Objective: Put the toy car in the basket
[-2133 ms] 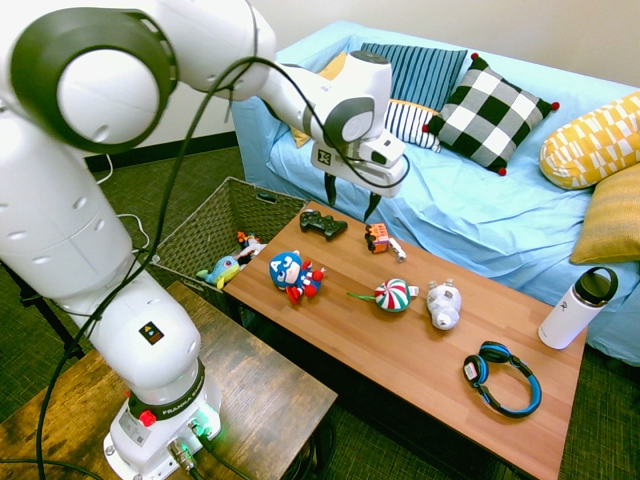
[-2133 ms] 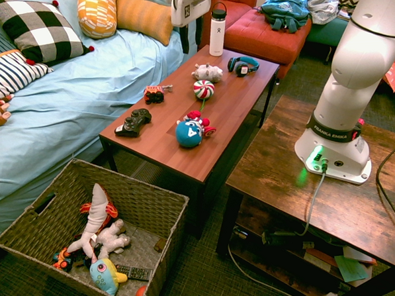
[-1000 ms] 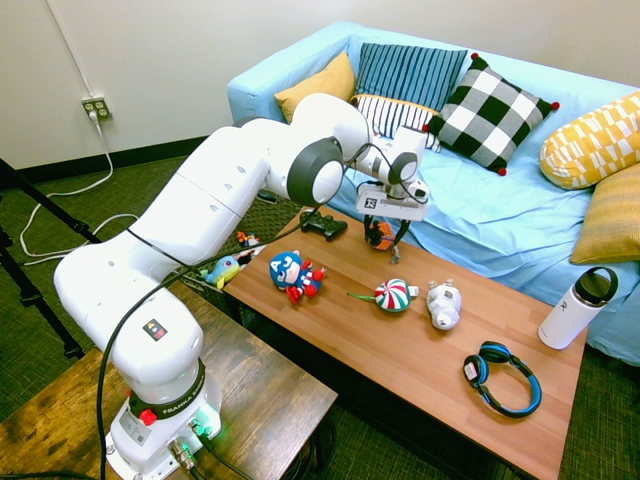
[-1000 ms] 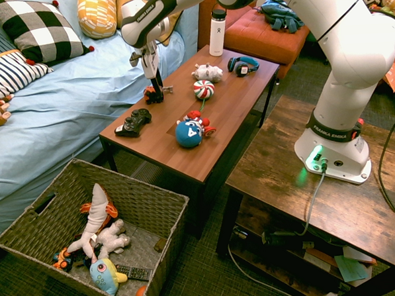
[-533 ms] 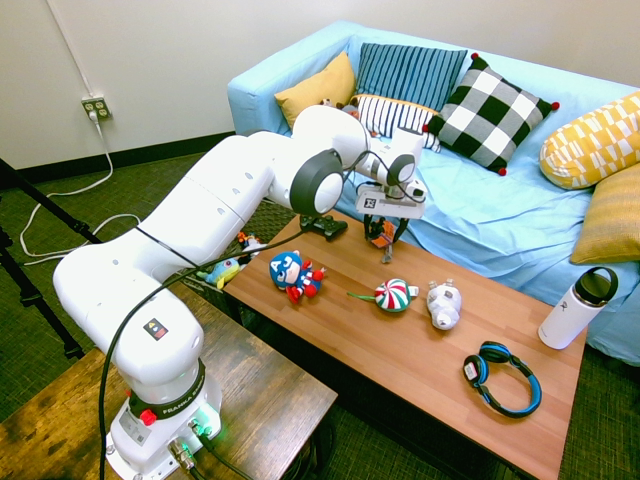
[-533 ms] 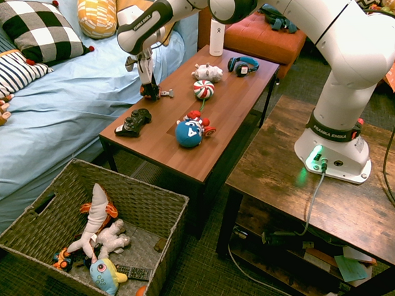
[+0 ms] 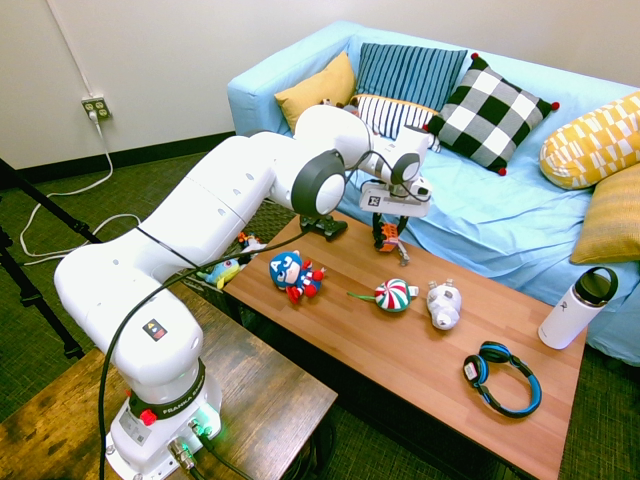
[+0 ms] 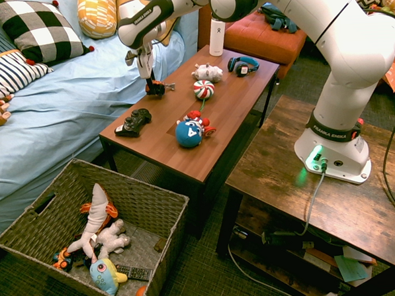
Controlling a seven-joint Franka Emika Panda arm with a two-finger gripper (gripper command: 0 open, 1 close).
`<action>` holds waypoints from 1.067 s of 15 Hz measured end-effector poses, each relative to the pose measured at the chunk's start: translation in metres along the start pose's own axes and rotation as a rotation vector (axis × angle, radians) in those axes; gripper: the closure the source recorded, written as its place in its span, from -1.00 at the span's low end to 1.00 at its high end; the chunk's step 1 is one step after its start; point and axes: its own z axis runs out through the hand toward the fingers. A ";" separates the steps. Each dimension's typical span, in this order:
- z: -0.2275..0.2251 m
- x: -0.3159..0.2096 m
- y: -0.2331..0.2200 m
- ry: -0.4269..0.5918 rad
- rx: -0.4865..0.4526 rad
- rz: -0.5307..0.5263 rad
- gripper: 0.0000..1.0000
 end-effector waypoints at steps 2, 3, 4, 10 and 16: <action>-0.022 -0.005 0.001 0.014 0.015 0.006 1.00; -0.038 -0.010 -0.003 0.024 0.022 0.001 1.00; -0.057 -0.018 -0.014 0.033 0.030 -0.013 1.00; -0.107 -0.136 -0.222 0.018 -0.006 -0.206 1.00; 0.020 -0.393 -0.484 -0.012 -0.173 -0.300 -1.00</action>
